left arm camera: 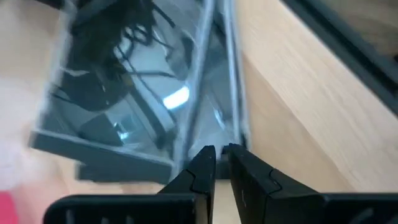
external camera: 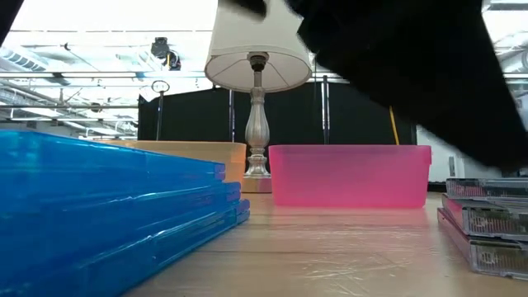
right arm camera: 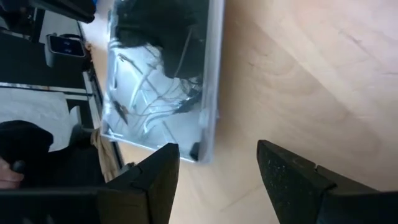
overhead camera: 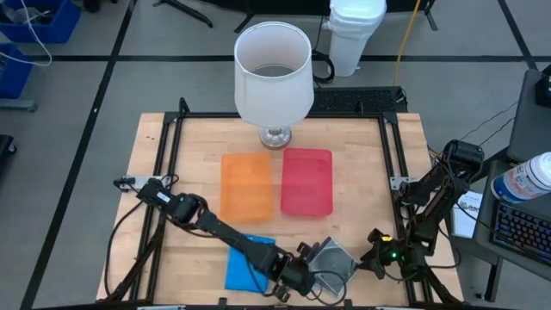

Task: Pick & place jewel cases by type
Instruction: Put the black CD case into the red bin

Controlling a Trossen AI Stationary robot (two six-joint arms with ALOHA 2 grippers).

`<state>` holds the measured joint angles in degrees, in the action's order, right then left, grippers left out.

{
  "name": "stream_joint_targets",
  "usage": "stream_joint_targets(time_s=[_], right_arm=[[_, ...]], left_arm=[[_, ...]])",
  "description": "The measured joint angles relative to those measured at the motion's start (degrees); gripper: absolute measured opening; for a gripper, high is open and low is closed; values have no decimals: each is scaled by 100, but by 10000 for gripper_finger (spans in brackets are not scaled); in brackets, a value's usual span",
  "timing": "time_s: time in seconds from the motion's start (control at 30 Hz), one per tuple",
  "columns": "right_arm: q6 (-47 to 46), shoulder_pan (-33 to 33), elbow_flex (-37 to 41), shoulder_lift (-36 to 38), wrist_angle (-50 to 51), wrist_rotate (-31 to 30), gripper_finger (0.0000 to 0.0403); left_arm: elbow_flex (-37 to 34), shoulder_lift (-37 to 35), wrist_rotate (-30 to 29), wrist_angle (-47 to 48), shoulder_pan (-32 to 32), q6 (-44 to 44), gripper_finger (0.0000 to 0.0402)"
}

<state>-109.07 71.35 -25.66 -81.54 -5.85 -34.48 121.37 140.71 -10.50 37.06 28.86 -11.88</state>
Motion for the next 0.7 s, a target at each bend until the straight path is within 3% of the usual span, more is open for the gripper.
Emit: stream_joint_targets(time_s=[0.7], right_arm=[[45, -16, 23, 0, -321, -322, 208]], left_arm=[[-257, 89, 28, -596, -154, 168, 51]])
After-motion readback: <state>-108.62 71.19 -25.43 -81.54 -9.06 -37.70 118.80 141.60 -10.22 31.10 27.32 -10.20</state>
